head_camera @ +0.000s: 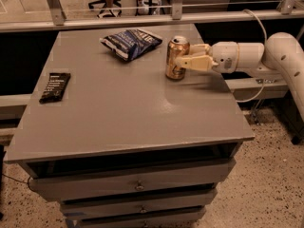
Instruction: Place orange can upright
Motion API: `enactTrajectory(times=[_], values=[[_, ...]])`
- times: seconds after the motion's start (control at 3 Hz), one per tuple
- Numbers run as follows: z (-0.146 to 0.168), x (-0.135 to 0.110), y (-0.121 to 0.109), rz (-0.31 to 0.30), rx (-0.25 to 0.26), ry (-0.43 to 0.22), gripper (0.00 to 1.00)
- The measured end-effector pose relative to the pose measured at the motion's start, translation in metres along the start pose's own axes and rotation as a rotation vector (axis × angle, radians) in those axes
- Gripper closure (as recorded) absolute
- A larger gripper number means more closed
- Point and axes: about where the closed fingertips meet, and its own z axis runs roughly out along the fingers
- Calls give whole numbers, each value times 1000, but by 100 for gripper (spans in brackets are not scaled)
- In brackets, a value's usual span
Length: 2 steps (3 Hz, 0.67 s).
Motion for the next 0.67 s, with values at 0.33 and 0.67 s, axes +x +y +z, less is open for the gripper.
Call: enactTrajectory(times=[0.33, 0.67], values=[[-14, 3, -4, 1, 23, 12, 0], [-29, 1, -6, -20, 38, 37, 0]])
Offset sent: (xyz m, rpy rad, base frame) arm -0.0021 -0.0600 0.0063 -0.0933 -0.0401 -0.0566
